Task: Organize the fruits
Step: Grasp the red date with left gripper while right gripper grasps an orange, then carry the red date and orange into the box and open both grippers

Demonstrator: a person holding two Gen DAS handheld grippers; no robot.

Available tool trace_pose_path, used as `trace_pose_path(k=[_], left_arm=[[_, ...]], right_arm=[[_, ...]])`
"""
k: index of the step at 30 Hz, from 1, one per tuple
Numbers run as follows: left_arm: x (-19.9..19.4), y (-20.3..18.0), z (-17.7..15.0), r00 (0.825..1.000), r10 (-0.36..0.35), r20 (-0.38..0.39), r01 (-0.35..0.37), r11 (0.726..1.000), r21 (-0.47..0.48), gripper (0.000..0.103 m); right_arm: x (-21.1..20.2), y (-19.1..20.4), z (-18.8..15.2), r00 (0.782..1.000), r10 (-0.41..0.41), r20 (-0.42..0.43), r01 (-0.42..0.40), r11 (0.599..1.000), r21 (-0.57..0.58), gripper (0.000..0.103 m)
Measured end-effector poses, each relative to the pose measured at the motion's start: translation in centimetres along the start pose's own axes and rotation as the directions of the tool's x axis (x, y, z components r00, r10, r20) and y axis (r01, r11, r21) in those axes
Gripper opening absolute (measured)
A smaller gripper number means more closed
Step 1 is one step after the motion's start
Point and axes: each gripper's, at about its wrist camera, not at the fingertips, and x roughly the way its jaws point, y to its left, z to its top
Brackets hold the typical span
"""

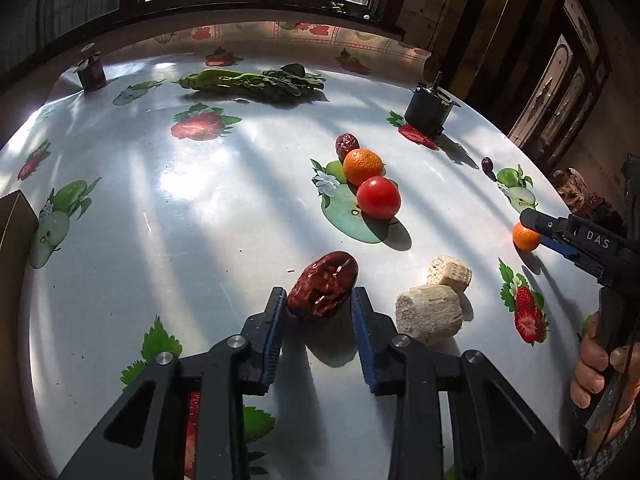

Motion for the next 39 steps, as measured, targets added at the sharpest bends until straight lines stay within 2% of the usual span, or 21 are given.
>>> trace_pose_path(k=[6, 10, 14, 15, 16, 17, 20, 21, 22, 32, 35, 39], left_arm=[[0.2, 0.4, 0.3, 1.0, 0.008, 0.024, -0.008, 1.0, 0.005, 0.035], [0.5, 0.9, 0.8, 0.999, -0.001, 0.046, 0.001, 1.0, -0.01, 0.05], [0.6, 0.9, 1.0, 0.999, -0.026, 0.041, 0.026, 1.0, -0.006, 0.05], [0.6, 0.9, 0.9, 0.999, -0.031, 0.039, 0.031, 1.0, -0.005, 0.046], [0.7, 0.9, 0.9, 0.999, -0.041, 0.033, 0.042, 0.999, -0.007, 0.03], [0.8, 0.9, 0.8, 0.998, -0.056, 0.021, 0.056, 0.998, -0.01, 0.025], [0.6, 0.9, 0.7, 0.998, -0.058, 0.022, 0.059, 0.998, -0.011, 0.025], [0.6, 0.8, 0.6, 0.998, -0.058, 0.024, 0.058, 0.998, -0.011, 0.025], [0.5, 0.9, 0.5, 0.998, -0.058, 0.025, 0.058, 0.998, -0.011, 0.025], [-0.8, 1.2, 0.6, 0.997, -0.052, 0.048, 0.054, 0.998, -0.034, 0.025], [-2.4, 1.6, 0.7, 0.996, -0.031, 0.083, 0.036, 0.998, -0.056, 0.025], [-6.9, 3.4, -0.1, 0.989, -0.055, 0.14, 0.073, 0.99, -0.124, 0.025]], right_arm=[[0.5, 0.4, -0.2, 0.998, -0.061, 0.006, 0.062, 0.998, -0.033, 0.056], [0.9, 0.4, -0.4, 0.996, -0.093, -0.001, 0.093, 0.995, -0.033, 0.056], [1.5, 0.1, -0.5, 0.997, -0.078, -0.007, 0.078, 0.997, -0.014, 0.056], [1.5, 0.1, -0.5, 0.997, -0.077, -0.006, 0.077, 0.997, -0.015, 0.055], [1.5, 0.1, -0.6, 0.997, -0.077, -0.002, 0.077, 0.997, -0.019, 0.055], [1.5, 0.2, -0.7, 0.996, -0.087, 0.001, 0.087, 0.996, -0.025, 0.055], [1.3, 0.2, -0.9, 0.993, -0.118, 0.006, 0.118, 0.993, -0.023, 0.055], [1.2, 0.0, -0.9, 0.992, -0.127, 0.005, 0.127, 0.992, -0.014, 0.051], [1.1, 0.0, -0.9, 0.992, -0.125, 0.001, 0.125, 0.992, -0.01, 0.038], [0.0, -0.6, -1.2, 0.998, -0.054, 0.014, 0.053, 0.997, 0.06, 0.037], [-0.6, -0.3, -1.3, 1.0, 0.024, 0.019, -0.026, 0.997, 0.078, 0.037], [-2.8, 1.3, -2.3, 0.994, 0.106, 0.016, -0.107, 0.991, 0.086, 0.037]])
